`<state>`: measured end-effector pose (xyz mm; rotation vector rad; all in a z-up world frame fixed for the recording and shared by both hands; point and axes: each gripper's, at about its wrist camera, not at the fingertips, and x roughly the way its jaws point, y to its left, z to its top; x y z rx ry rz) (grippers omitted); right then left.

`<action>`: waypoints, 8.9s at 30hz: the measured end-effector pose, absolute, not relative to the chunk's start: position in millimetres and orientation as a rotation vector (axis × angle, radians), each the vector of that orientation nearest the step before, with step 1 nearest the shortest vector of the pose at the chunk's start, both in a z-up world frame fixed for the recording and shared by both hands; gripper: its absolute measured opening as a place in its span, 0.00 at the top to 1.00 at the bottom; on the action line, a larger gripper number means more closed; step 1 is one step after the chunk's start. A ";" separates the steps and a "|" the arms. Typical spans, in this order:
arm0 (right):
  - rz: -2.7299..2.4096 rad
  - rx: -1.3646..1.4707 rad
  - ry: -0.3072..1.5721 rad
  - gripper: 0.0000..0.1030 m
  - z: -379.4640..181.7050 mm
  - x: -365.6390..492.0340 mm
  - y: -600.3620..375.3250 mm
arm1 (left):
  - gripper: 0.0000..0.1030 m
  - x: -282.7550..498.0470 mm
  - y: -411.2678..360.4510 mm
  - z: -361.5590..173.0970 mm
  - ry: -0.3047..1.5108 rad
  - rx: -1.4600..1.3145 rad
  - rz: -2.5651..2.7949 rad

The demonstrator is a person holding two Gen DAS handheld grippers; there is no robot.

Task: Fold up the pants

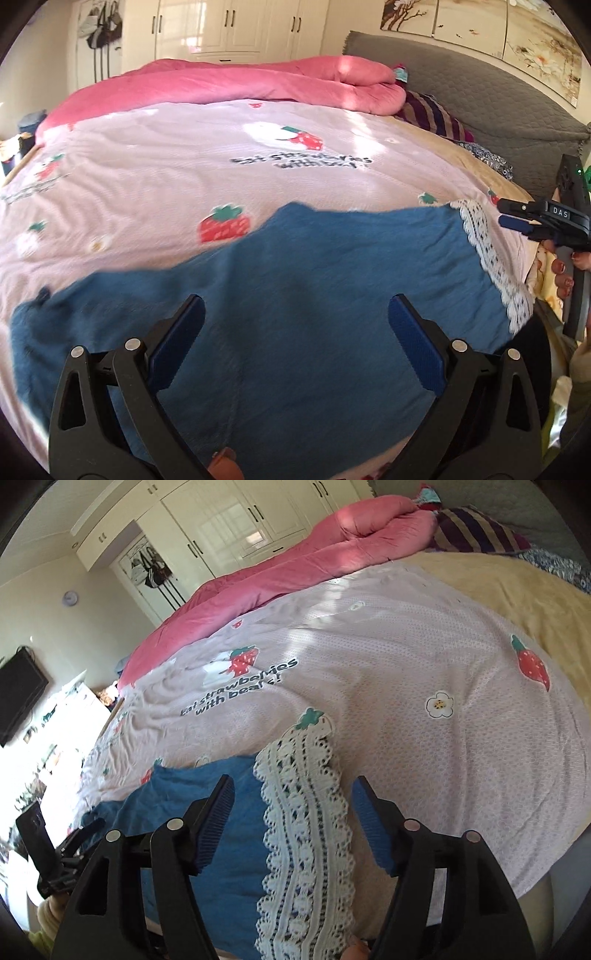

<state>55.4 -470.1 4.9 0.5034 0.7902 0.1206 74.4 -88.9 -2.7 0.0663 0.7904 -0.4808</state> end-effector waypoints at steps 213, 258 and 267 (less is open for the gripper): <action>0.544 0.008 1.071 0.87 1.0 190.7 -161.2 | 0.74 12.8 -25.7 -43.2 0.883 -0.013 -0.602; 0.548 0.110 0.842 0.19 43.0 141.2 -200.5 | 0.59 6.3 -13.3 -28.1 0.868 -0.036 -0.545; 0.534 0.073 0.809 0.10 49.5 105.5 -206.6 | 0.44 0.6 -1.5 -13.0 0.828 -0.025 -0.451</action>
